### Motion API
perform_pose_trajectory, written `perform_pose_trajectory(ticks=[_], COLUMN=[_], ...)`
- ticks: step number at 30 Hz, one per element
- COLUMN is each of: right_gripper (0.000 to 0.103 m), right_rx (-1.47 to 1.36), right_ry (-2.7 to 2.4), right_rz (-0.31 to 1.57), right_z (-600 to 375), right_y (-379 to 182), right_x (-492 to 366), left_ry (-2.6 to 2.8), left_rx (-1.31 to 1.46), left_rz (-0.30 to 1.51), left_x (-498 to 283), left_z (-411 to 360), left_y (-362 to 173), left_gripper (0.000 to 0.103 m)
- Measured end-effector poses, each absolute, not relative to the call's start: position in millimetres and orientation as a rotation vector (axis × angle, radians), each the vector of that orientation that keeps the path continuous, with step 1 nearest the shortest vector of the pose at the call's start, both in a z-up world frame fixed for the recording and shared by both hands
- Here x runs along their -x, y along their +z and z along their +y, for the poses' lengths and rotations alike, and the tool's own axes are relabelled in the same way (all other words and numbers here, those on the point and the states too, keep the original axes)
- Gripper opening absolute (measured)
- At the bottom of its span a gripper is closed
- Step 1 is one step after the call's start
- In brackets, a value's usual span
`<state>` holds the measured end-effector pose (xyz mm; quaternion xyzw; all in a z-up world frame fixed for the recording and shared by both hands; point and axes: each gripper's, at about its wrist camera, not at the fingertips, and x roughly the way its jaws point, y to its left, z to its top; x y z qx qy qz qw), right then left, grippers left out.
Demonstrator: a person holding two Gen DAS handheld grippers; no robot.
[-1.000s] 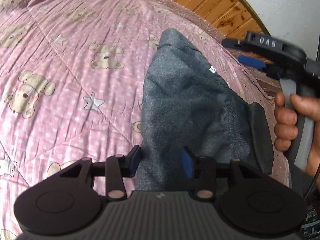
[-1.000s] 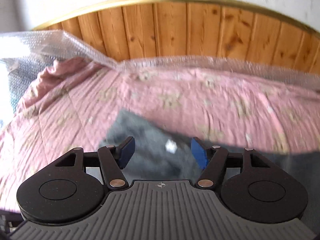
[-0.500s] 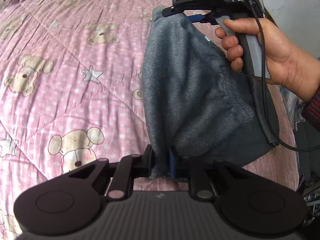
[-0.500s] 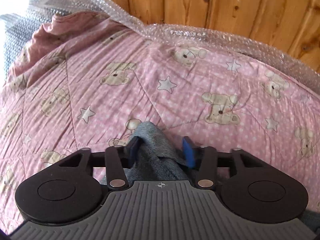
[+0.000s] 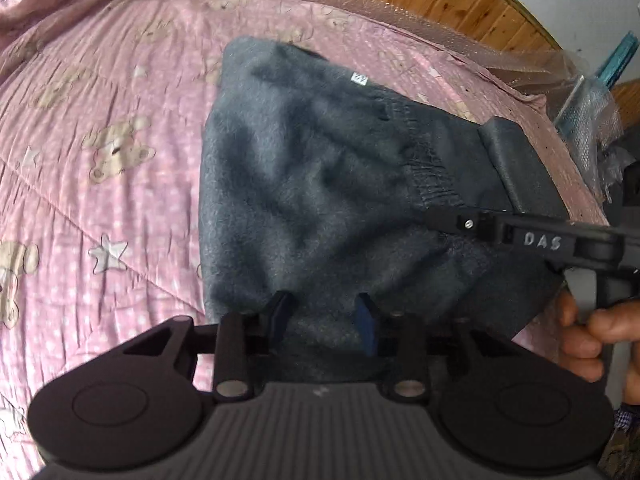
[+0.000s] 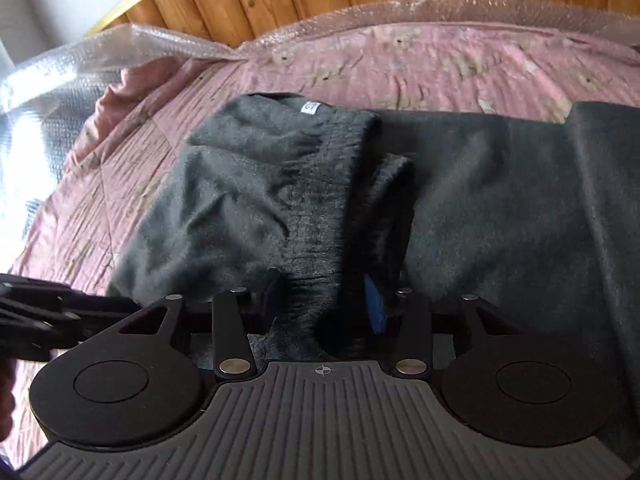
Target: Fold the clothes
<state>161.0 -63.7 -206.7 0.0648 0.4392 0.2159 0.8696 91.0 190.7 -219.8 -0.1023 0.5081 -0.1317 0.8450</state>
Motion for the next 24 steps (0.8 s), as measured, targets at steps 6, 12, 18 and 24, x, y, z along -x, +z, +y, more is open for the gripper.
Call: perform_pose_trajectory(ticks=[6,12,18,24], right_gripper=[0.074,0.082,0.037,0.0], right_rx=[-0.265,-0.101,0.194,0.145], right_ry=[0.333,0.159,0.215,0.201], right_rz=[0.784,0.725,0.792,0.793], right_z=[-122,-189,-189,-207], right_y=[-175,-179,-210,-206], right_x=[-136,-110,-102,-108], left_ry=[-0.325,-0.493,-0.483,-0.409], left_rx=[0.253,0.478,0.6,0.567], left_rz=[0.984,1.031,1.107,1.087], left_x=[-97,-154,-242,-252], left_z=[163,75,-25,-58], left_y=[-174,-187,-251,-267], left_gripper=[0.057,0.065,0.061,0.007])
